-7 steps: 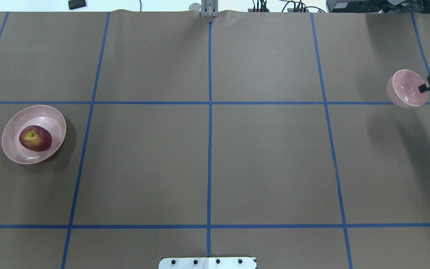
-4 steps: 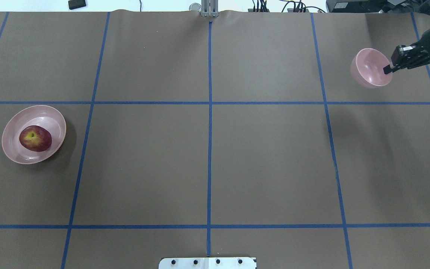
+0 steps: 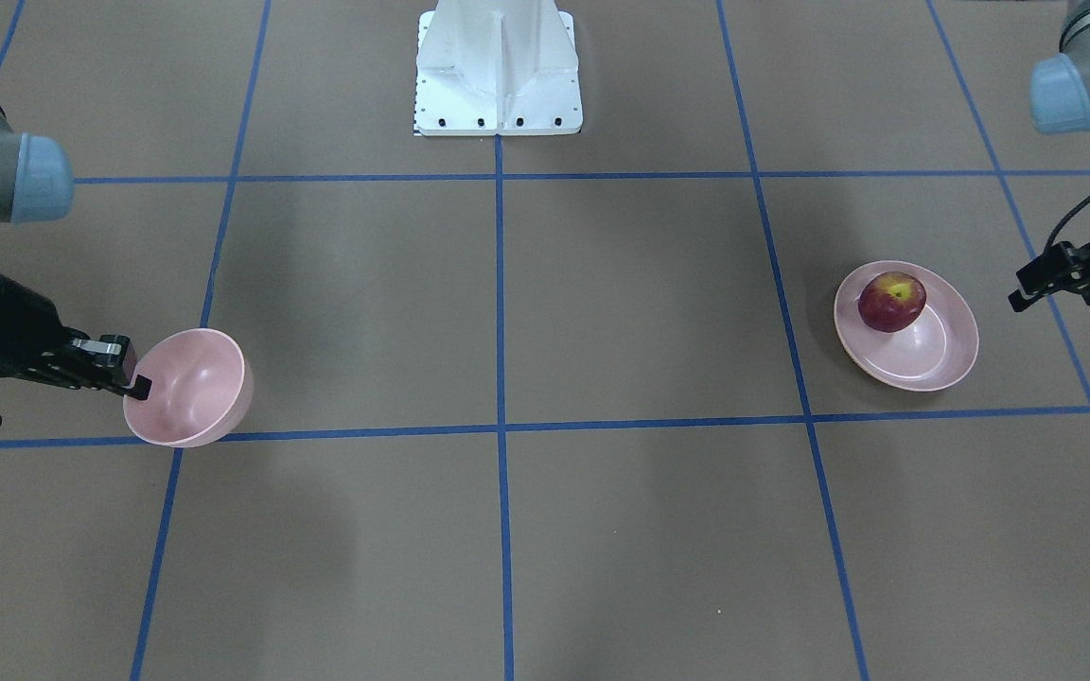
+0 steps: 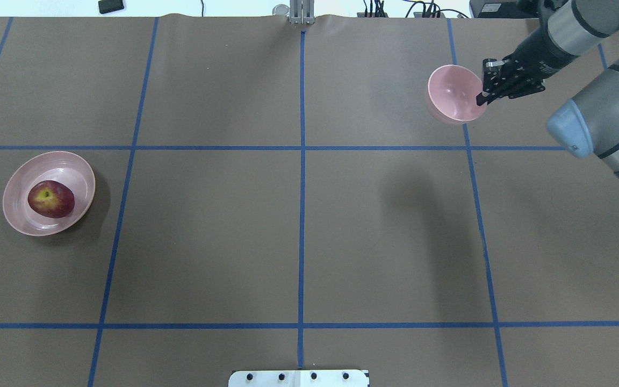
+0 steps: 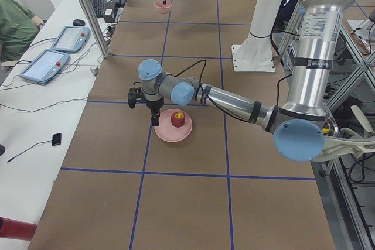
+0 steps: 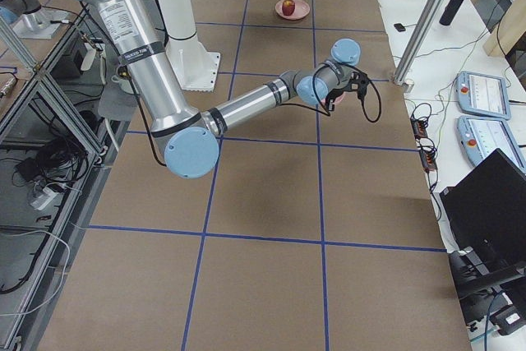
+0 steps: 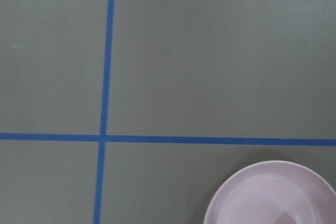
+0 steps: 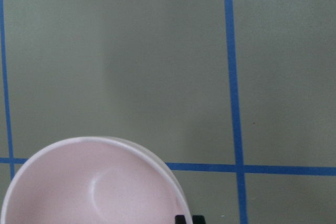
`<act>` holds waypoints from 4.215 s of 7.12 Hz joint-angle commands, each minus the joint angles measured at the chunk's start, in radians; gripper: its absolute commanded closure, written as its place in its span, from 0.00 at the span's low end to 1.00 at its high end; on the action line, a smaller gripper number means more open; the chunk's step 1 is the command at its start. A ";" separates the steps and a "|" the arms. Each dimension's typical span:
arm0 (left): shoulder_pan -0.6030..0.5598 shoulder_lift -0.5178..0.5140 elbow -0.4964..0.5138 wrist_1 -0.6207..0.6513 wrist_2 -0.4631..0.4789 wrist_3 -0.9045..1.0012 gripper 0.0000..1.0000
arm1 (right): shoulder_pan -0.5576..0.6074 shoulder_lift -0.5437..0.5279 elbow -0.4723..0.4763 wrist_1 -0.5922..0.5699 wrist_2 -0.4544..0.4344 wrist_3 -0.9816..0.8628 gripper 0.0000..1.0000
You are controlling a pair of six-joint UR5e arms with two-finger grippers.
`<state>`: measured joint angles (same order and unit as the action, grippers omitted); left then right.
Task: Move apple from plate to bowl
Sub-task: 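Drag the pink bowl toward center with right gripper while left gripper reaches the apple, then grasp the red apple on the plate with the left gripper and lift it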
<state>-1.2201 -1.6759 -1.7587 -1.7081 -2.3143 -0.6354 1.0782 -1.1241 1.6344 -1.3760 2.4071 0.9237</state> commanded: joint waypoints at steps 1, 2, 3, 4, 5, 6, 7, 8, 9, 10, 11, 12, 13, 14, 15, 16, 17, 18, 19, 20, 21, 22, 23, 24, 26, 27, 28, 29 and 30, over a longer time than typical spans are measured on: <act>0.094 0.004 -0.004 -0.042 0.059 -0.122 0.02 | -0.053 0.050 0.093 -0.150 -0.051 0.041 1.00; 0.135 0.004 -0.002 -0.059 0.084 -0.159 0.02 | -0.078 0.061 0.100 -0.150 -0.072 0.081 1.00; 0.175 0.005 0.002 -0.077 0.093 -0.196 0.02 | -0.105 0.063 0.113 -0.150 -0.095 0.098 1.00; 0.210 0.005 0.002 -0.080 0.116 -0.220 0.02 | -0.118 0.078 0.113 -0.150 -0.100 0.113 1.00; 0.226 0.007 0.011 -0.080 0.122 -0.221 0.02 | -0.121 0.079 0.114 -0.150 -0.103 0.113 1.00; 0.244 0.005 0.018 -0.079 0.122 -0.221 0.02 | -0.132 0.081 0.117 -0.150 -0.105 0.113 1.00; 0.258 0.007 0.022 -0.079 0.131 -0.221 0.02 | -0.142 0.081 0.125 -0.150 -0.109 0.116 1.00; 0.264 0.007 0.031 -0.080 0.134 -0.219 0.02 | -0.150 0.089 0.128 -0.149 -0.111 0.156 1.00; 0.273 0.005 0.048 -0.094 0.134 -0.219 0.02 | -0.164 0.099 0.130 -0.150 -0.121 0.168 1.00; 0.280 0.005 0.085 -0.134 0.136 -0.221 0.02 | -0.181 0.105 0.136 -0.150 -0.131 0.187 1.00; 0.280 0.005 0.125 -0.187 0.134 -0.221 0.02 | -0.204 0.110 0.136 -0.149 -0.150 0.193 1.00; 0.286 0.005 0.140 -0.209 0.133 -0.224 0.02 | -0.236 0.121 0.133 -0.149 -0.187 0.214 1.00; 0.293 0.004 0.139 -0.209 0.133 -0.227 0.02 | -0.244 0.122 0.133 -0.149 -0.197 0.219 1.00; 0.294 0.005 0.137 -0.209 0.128 -0.227 0.02 | -0.244 0.121 0.134 -0.150 -0.197 0.219 1.00; 0.295 0.007 0.130 -0.206 0.124 -0.228 0.02 | -0.244 0.121 0.134 -0.150 -0.197 0.219 1.00; 0.295 0.008 0.125 -0.206 0.124 -0.228 0.02 | -0.244 0.121 0.134 -0.150 -0.197 0.219 1.00; 0.298 0.019 0.120 -0.205 0.124 -0.228 0.02 | -0.244 0.121 0.134 -0.150 -0.197 0.219 1.00; 0.307 0.040 0.101 -0.205 0.125 -0.228 0.03 | -0.247 0.119 0.133 -0.149 -0.197 0.219 1.00; 0.312 0.059 0.082 -0.199 0.124 -0.228 0.18 | -0.247 0.119 0.133 -0.149 -0.197 0.219 1.00; 0.318 0.071 0.062 -0.197 0.121 -0.230 0.20 | -0.247 0.121 0.133 -0.149 -0.197 0.219 1.00; 0.320 0.085 0.033 -0.183 0.110 -0.230 0.53 | -0.247 0.121 0.134 -0.149 -0.197 0.219 1.00; 0.318 0.084 -0.049 -0.057 0.093 -0.225 0.99 | -0.247 0.121 0.136 -0.149 -0.195 0.219 1.00; 0.317 0.064 -0.191 0.155 0.093 -0.219 1.00 | -0.259 0.121 0.133 -0.149 -0.197 0.221 1.00; 0.315 -0.024 -0.265 0.346 0.095 -0.213 1.00 | -0.282 0.122 0.125 -0.149 -0.204 0.219 1.00; 0.315 -0.239 -0.256 0.529 0.095 -0.225 1.00 | -0.329 0.196 0.020 -0.141 -0.255 0.216 1.00; 0.315 -0.292 -0.222 0.533 0.093 -0.227 1.00 | -0.351 0.251 -0.055 -0.140 -0.273 0.213 1.00; 0.315 -0.324 -0.199 0.532 0.092 -0.228 1.00 | -0.384 0.314 -0.138 -0.135 -0.319 0.213 1.00; 0.315 -0.352 -0.180 0.532 0.092 -0.230 1.00 | -0.400 0.351 -0.216 -0.070 -0.344 0.215 1.00; 0.315 -0.364 -0.177 0.533 0.092 -0.230 1.00 | -0.409 0.368 -0.294 0.008 -0.344 0.215 1.00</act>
<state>-0.9050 -2.0166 -1.9472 -1.1771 -2.2225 -0.8643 0.6851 -0.7897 1.4365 -1.4490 2.0765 1.1378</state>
